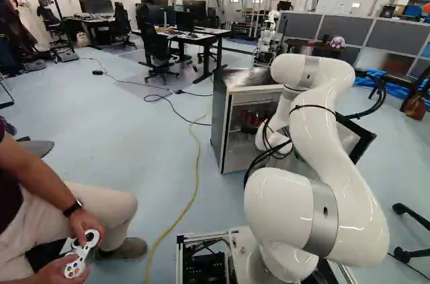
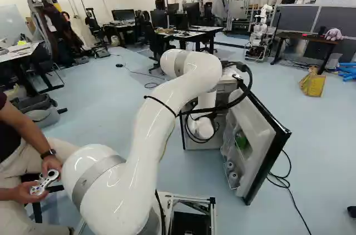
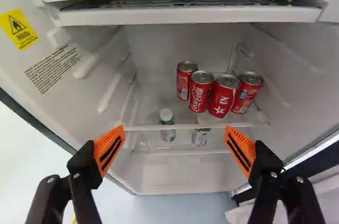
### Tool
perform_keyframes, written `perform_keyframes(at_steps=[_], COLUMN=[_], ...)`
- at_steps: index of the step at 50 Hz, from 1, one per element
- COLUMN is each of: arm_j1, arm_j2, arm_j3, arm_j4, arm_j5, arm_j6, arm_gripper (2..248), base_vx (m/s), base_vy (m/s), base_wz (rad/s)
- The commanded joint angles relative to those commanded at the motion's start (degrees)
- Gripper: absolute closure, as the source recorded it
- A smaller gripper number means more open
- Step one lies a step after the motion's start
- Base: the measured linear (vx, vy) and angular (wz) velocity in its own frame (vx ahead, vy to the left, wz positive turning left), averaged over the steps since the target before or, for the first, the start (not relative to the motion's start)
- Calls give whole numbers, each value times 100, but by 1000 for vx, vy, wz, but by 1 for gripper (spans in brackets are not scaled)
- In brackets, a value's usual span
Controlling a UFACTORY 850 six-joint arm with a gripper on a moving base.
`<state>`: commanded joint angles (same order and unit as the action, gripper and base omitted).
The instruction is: Grab a drink from the fridge
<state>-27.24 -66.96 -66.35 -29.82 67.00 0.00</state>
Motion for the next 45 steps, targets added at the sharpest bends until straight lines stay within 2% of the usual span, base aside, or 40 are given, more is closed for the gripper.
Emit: perform_keyframes(at_steps=[33, 45], arm_j1=[206, 300], arm_j2=[-163, -209], arm_j3=[-310, -396], arm_j4=[991, 1190], arm_j5=[-298, -351], arm_j6=[0, 0], arm_gripper=[3, 3], base_vx=[0, 0], base_vy=[0, 0], base_wz=[0, 0])
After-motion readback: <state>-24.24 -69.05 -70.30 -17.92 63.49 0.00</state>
